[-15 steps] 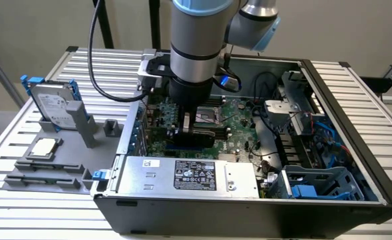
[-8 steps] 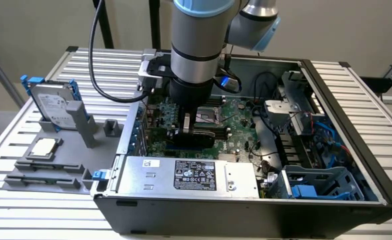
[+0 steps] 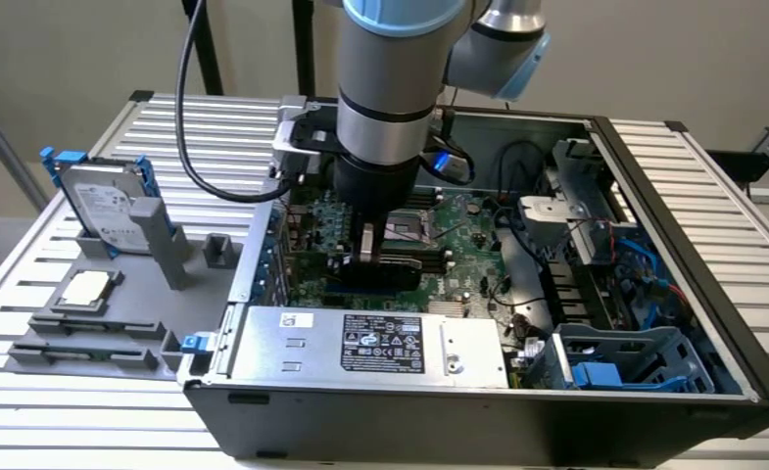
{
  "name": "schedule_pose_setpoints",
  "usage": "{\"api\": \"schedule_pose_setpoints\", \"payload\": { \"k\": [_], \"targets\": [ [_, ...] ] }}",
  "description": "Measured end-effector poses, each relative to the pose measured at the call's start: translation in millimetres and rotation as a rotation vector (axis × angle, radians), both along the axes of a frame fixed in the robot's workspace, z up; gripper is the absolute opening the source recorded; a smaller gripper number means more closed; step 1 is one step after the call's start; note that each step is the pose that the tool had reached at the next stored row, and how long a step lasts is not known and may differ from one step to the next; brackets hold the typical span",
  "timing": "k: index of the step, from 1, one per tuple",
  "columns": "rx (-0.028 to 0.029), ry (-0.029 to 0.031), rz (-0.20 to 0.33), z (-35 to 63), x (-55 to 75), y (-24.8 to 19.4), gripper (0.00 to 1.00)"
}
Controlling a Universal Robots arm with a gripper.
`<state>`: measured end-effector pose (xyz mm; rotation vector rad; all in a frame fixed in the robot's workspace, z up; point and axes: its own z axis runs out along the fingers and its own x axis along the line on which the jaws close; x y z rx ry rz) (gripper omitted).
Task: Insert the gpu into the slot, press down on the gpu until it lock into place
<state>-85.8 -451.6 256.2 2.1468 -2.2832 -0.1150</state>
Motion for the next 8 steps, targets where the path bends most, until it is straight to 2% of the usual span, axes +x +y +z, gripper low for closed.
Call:
{"api": "schedule_pose_setpoints", "payload": {
  "k": [8],
  "targets": [
    [0.0004,0.0075,0.000,-4.0,1.2,-0.9,0.26]
  ]
}}
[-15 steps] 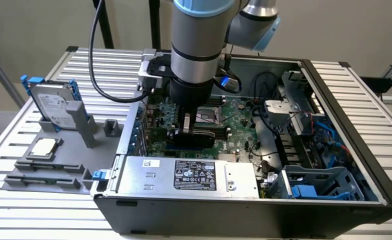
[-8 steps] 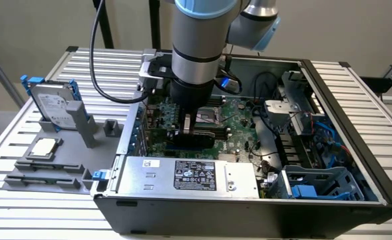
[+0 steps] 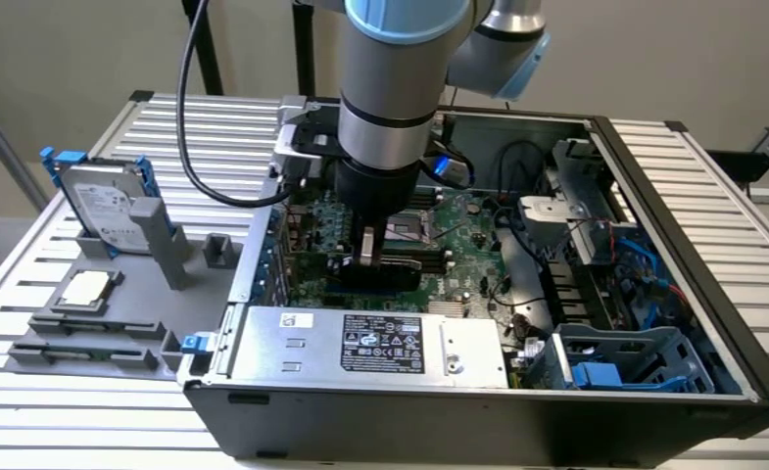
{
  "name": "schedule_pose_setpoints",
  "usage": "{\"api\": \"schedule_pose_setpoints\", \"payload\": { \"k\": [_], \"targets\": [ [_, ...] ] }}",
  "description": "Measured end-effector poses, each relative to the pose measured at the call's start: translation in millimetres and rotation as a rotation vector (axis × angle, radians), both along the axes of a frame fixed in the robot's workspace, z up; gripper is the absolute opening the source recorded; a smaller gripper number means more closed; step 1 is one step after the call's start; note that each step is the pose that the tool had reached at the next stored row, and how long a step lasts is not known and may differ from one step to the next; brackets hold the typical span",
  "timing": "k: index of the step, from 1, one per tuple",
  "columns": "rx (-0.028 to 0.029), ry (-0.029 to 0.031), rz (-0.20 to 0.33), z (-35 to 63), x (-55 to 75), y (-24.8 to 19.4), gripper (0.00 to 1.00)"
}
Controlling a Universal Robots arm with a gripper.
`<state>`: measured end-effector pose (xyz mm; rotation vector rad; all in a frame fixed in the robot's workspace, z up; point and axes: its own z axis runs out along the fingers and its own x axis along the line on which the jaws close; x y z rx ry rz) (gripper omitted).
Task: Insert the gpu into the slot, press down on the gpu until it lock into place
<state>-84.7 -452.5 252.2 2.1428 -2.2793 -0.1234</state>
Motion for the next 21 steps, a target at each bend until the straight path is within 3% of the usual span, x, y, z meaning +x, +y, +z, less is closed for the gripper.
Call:
{"api": "schedule_pose_setpoints", "payload": {
  "k": [4,8,21],
  "targets": [
    [0.0022,0.0059,0.000,3.4,0.3,0.2,0.26],
    [0.0009,0.0123,0.001,7.5,0.2,0.1,0.26],
    [-0.0001,0.0203,0.020,6.3,2.4,0.0,0.26]
  ]
}}
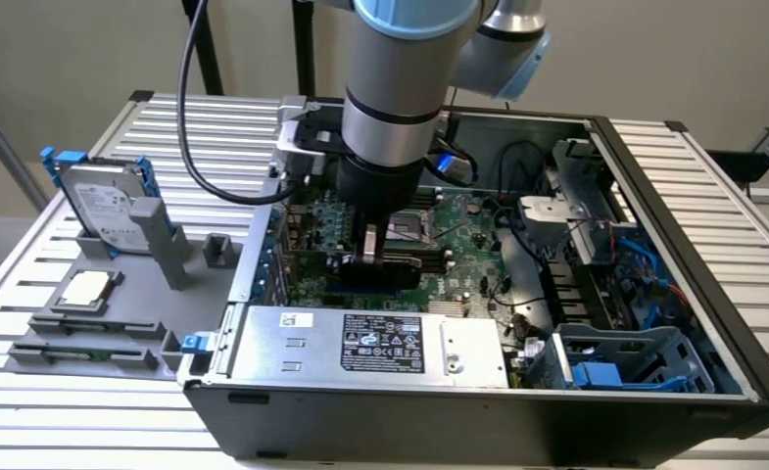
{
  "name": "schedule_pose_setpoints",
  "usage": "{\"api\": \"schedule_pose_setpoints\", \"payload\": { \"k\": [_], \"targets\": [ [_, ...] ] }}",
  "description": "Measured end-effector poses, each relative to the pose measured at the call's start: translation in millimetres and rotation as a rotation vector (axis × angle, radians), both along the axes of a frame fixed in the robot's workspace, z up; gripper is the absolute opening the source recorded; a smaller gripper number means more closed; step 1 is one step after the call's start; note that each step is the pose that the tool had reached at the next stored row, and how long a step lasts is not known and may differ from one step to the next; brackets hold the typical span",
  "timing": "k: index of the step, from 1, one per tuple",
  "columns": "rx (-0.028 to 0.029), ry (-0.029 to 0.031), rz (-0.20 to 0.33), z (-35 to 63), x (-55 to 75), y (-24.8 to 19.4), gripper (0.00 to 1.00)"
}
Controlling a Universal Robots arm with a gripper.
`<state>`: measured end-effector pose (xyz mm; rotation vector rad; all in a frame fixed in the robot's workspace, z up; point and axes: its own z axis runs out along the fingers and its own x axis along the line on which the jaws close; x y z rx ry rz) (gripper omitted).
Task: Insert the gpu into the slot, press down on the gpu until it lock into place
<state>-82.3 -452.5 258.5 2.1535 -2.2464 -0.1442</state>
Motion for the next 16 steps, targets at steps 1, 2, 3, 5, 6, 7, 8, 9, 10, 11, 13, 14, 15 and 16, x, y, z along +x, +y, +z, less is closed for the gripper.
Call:
{"api": "schedule_pose_setpoints", "payload": {
  "k": [1,2,3,5,6,7,8,9,10,11,13,14,15,16],
  "targets": [
    [0.0000,0.0003,0.000,-0.1,0.2,0.0,0.26],
    [0.0001,0.0007,0.001,-0.3,0.4,0.0,0.26],
    [0.0001,0.0010,0.000,-0.5,0.6,0.1,0.26],
    [0.0002,0.0011,0.000,-0.8,0.8,0.3,0.26],
    [0.0003,0.0012,0.000,-0.9,0.9,0.4,0.26],
    [0.0003,0.0013,0.000,-0.9,0.9,0.6,0.26],
    [0.0004,0.0013,0.001,-1.0,1.0,0.9,0.26],
    [0.0004,0.0012,0.000,-1.0,1.0,1.1,0.26],
    [0.0003,0.0013,-0.001,-1.0,1.1,1.1,0.26],
    [0.0003,0.0014,-0.002,-1.1,1.1,1.1,0.26],
    [0.0003,0.0018,-0.007,-1.2,1.4,1.2,0.26],
    [0.0002,0.0021,-0.009,-1.4,1.6,1.2,0.26],
    [0.0001,0.0025,-0.011,-1.6,1.8,1.2,0.26],
    [0.0002,0.0032,-0.013,-1.9,2.0,1.0,0.26]
  ]
}}
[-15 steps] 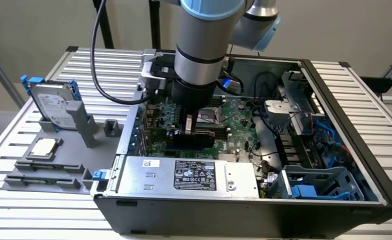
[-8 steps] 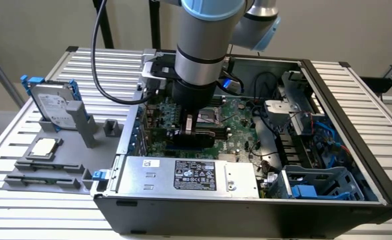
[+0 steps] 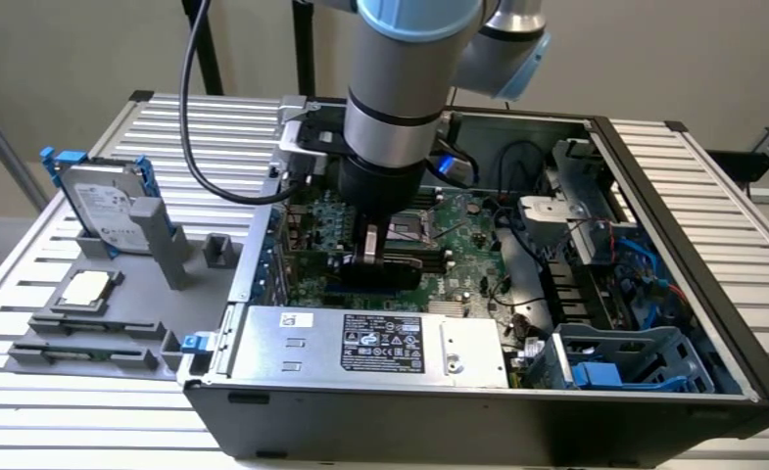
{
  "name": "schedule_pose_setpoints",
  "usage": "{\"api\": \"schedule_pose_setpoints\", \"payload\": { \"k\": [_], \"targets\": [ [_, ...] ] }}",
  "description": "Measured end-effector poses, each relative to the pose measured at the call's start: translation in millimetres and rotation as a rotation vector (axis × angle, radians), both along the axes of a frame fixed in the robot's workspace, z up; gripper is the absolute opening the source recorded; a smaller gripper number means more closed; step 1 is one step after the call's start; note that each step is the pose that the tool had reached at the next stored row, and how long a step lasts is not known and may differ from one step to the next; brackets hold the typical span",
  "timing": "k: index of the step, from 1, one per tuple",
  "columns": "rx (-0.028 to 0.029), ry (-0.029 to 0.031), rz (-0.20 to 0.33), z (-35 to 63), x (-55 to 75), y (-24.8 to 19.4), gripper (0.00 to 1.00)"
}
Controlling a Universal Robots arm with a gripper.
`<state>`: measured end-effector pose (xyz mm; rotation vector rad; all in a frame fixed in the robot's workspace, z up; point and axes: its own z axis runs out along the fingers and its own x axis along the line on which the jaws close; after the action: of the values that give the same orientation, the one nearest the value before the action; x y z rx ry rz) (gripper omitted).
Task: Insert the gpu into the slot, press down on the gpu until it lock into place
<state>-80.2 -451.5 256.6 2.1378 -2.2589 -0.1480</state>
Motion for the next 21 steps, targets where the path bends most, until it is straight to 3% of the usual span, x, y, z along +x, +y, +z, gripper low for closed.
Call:
{"api": "schedule_pose_setpoints", "payload": {
  "k": [13,21],
  "targets": [
    [-0.0001,0.0149,-0.009,-5.0,3.0,-0.4,0.26],
    [0.0010,0.0156,-0.009,-2.7,3.5,-0.2,0.26]
  ]
}}
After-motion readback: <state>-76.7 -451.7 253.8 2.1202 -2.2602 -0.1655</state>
